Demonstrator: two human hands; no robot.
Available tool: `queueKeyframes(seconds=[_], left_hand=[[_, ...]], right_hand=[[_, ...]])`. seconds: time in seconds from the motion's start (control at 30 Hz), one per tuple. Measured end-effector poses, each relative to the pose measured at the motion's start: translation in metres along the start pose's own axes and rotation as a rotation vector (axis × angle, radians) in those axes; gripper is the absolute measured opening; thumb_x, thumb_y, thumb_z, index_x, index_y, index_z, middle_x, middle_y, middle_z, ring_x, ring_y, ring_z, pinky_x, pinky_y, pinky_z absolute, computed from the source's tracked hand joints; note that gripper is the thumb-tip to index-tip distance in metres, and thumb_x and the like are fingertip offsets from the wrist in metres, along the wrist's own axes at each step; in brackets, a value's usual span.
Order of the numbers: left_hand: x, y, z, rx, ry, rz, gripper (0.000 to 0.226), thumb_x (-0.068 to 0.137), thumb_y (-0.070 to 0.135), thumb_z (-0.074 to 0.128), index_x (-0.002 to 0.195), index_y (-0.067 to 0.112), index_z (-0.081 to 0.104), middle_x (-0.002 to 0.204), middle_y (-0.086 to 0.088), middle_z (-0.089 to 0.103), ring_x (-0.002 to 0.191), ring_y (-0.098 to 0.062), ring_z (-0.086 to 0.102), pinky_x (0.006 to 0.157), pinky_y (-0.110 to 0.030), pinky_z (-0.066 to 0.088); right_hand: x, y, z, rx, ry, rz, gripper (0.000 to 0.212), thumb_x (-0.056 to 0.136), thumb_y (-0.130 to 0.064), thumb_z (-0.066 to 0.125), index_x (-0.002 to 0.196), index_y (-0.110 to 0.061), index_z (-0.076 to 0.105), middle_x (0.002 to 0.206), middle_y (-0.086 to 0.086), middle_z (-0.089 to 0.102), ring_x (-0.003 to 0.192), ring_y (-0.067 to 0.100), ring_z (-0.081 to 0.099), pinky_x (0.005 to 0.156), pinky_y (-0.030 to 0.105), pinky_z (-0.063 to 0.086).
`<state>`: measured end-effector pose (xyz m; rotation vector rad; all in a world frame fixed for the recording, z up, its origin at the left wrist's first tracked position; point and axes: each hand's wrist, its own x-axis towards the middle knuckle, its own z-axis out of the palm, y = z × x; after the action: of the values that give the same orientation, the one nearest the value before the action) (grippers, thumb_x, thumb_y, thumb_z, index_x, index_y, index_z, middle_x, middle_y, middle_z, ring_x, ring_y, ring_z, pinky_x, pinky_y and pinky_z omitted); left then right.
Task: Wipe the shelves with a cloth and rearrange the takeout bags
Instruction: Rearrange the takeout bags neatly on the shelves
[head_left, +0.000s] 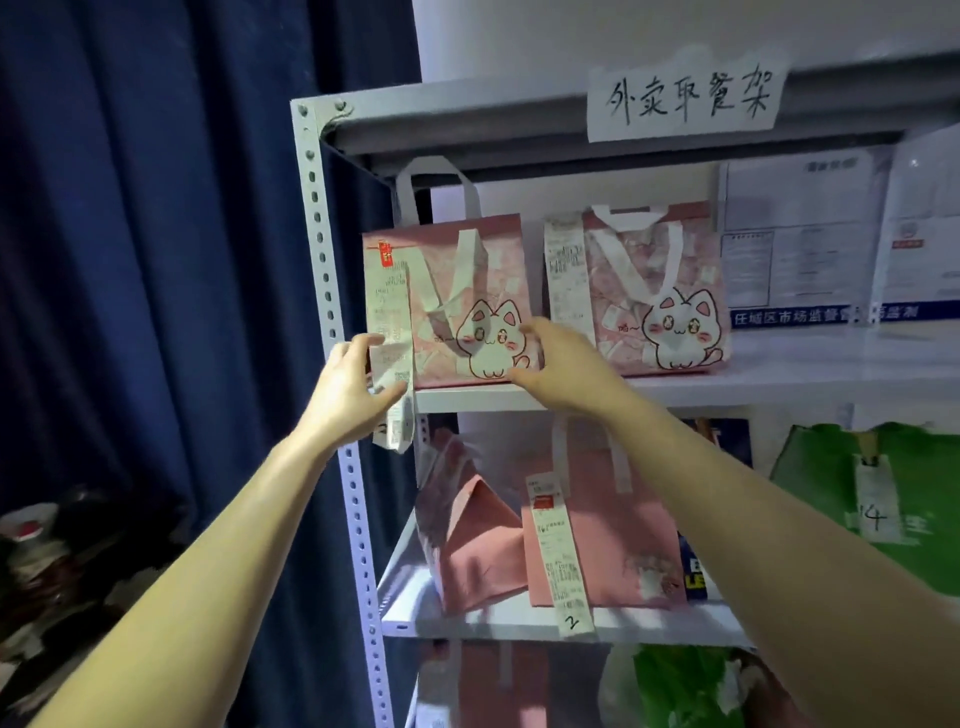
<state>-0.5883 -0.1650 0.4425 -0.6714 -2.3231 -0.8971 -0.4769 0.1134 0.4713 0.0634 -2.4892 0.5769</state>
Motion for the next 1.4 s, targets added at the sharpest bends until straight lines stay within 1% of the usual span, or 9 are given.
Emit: queueKeyframes(seconds=[0.13, 0.27, 0.4, 0.53, 0.67, 0.87, 1.03, 1.2, 1.4], left_hand=[[0.03, -0.007, 0.008, -0.105, 0.006, -0.027, 0.088, 0.097, 0.032, 0.076, 0.167, 0.021, 0.024, 0.167, -0.009, 0.041, 0.149, -0.026, 0.046, 0.122, -0.051, 0.044], [0.047, -0.011, 0.018, -0.258, -0.015, -0.106, 0.095, 0.098, 0.027, 0.073, 0.17, 0.017, 0.011, 0.16, -0.005, 0.053, 0.141, -0.029, 0.058, 0.115, -0.051, 0.051], [0.055, -0.018, 0.028, -0.346, 0.023, -0.134, 0.076, 0.099, 0.023, 0.072, 0.162, 0.017, 0.03, 0.148, -0.001, 0.064, 0.125, -0.02, 0.066, 0.1, -0.037, 0.054], [0.042, -0.025, 0.028, -0.349, 0.136, -0.104, 0.065, 0.105, 0.032, 0.068, 0.162, 0.02, 0.037, 0.147, 0.002, 0.066, 0.127, -0.018, 0.064, 0.105, -0.036, 0.052], [0.023, -0.023, 0.014, -0.39, 0.253, -0.123, 0.038, 0.108, 0.027, 0.06, 0.144, 0.022, 0.051, 0.129, 0.005, 0.072, 0.105, -0.015, 0.071, 0.095, -0.038, 0.057], [-0.017, -0.003, -0.01, -0.381, 0.381, -0.112, 0.024, 0.105, 0.02, 0.063, 0.126, 0.024, 0.053, 0.113, 0.009, 0.072, 0.085, 0.006, 0.065, 0.08, -0.034, 0.056], [-0.07, 0.041, -0.013, -0.402, 0.401, -0.099, 0.019, 0.102, 0.02, 0.062, 0.116, 0.029, 0.052, 0.099, 0.011, 0.074, 0.086, -0.012, 0.071, 0.078, -0.037, 0.054], [-0.124, 0.11, 0.019, -0.446, 0.323, -0.084, 0.021, 0.1, 0.018, 0.061, 0.114, 0.031, 0.052, 0.097, 0.018, 0.072, 0.081, 0.005, 0.069, 0.068, -0.023, 0.049], [-0.151, 0.209, 0.078, -0.557, 0.16, -0.056, 0.021, 0.102, 0.019, 0.064, 0.115, 0.032, 0.054, 0.106, 0.005, 0.078, 0.091, -0.021, 0.075, 0.082, -0.049, 0.063]], right_hand=[[0.032, -0.012, 0.02, 0.051, 0.146, 0.123, 0.079, 0.092, -0.032, 0.074, 0.159, -0.017, 0.035, 0.152, 0.01, 0.054, 0.134, 0.032, 0.056, 0.11, 0.045, 0.049], [0.053, -0.011, 0.043, 0.002, 0.159, 0.228, 0.088, 0.092, -0.029, 0.073, 0.162, -0.011, 0.023, 0.152, 0.018, 0.05, 0.132, 0.037, 0.055, 0.106, 0.045, 0.049], [0.061, -0.006, 0.055, 0.022, 0.23, 0.31, 0.091, 0.095, -0.033, 0.073, 0.163, 0.0, 0.022, 0.157, 0.023, 0.044, 0.139, 0.041, 0.051, 0.11, 0.047, 0.048], [0.055, -0.003, 0.053, 0.024, 0.335, 0.296, 0.047, 0.098, -0.032, 0.071, 0.134, -0.006, 0.054, 0.13, 0.013, 0.06, 0.116, 0.033, 0.061, 0.091, 0.04, 0.051], [0.04, -0.018, 0.043, 0.054, 0.385, 0.282, 0.035, 0.103, -0.023, 0.065, 0.131, -0.007, 0.051, 0.108, 0.009, 0.063, 0.101, 0.032, 0.065, 0.077, 0.035, 0.044], [-0.004, -0.037, 0.024, 0.09, 0.364, 0.23, 0.035, 0.103, -0.022, 0.064, 0.133, -0.009, 0.051, 0.093, 0.001, 0.064, 0.089, 0.028, 0.065, 0.078, 0.042, 0.053], [-0.073, -0.03, -0.007, 0.124, 0.358, 0.189, 0.032, 0.103, -0.024, 0.062, 0.13, -0.01, 0.053, 0.094, 0.0, 0.063, 0.087, 0.024, 0.06, 0.075, 0.036, 0.045], [-0.167, 0.009, -0.05, 0.137, 0.344, 0.261, 0.026, 0.103, -0.021, 0.06, 0.127, -0.014, 0.054, 0.103, 0.004, 0.069, 0.095, 0.027, 0.066, 0.082, 0.043, 0.056], [-0.24, 0.084, -0.119, 0.135, 0.433, 0.406, 0.018, 0.101, -0.016, 0.066, 0.112, -0.028, 0.057, 0.096, -0.011, 0.071, 0.088, 0.01, 0.07, 0.071, 0.035, 0.058]])
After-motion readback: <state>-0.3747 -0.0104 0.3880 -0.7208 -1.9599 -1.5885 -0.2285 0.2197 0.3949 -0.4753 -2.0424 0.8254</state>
